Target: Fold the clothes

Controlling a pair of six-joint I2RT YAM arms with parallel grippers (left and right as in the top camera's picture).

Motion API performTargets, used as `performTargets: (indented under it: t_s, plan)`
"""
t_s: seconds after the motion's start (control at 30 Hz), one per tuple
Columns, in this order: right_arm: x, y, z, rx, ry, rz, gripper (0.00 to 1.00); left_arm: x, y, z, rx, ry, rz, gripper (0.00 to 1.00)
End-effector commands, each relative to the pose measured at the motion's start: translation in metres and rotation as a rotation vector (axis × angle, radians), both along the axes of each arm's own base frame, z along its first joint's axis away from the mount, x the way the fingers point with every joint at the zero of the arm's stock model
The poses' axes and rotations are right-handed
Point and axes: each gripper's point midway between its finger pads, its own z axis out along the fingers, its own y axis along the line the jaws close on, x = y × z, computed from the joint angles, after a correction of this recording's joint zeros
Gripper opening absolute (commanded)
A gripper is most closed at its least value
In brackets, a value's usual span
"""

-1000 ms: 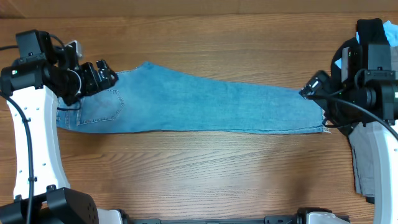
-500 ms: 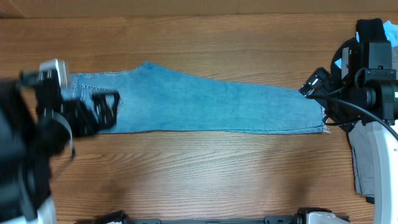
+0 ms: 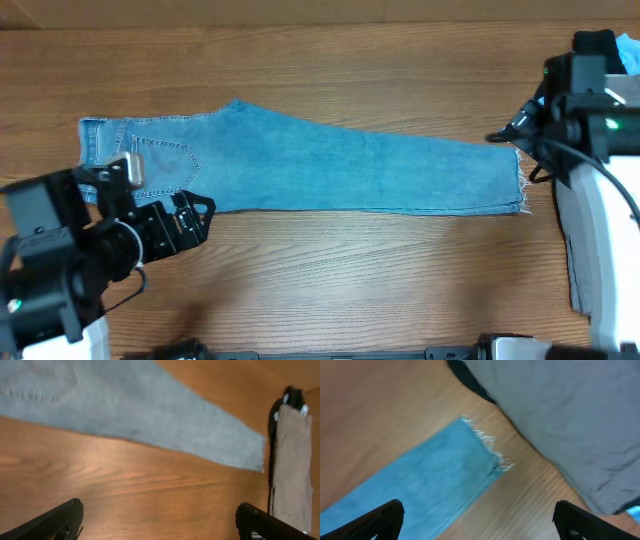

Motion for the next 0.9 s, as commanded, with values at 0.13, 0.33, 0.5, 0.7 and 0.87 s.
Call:
performTargets:
  t_s: [0.13, 0.33, 0.5, 0.7, 0.87]
  plan:
    - [0.025, -0.026, -0.042, -0.09, 0.108, -0.034, 1.0, 0.004, -0.001, -0.058, -0.058, 0.167, 0.001, 1.0]
    - [0.05, -0.023, -0.103, 0.018, 0.262, 0.182, 1.0, 0.011, 0.002, -0.085, -0.089, 0.285, 0.002, 1.0]
    - [0.056, 0.004, -0.139, 0.172, 0.323, 0.377, 1.0, 0.018, 0.004, -0.1, -0.11, 0.36, 0.002, 1.0]
    - [0.06, -0.007, -0.155, 0.178, 0.306, 0.378, 1.0, 0.022, 0.005, -0.117, -0.133, 0.44, 0.002, 1.0]
    - [0.053, -0.033, -0.167, 0.22, 0.281, 0.338, 1.0, 0.022, 0.005, -0.123, -0.143, 0.476, 0.002, 1.0]
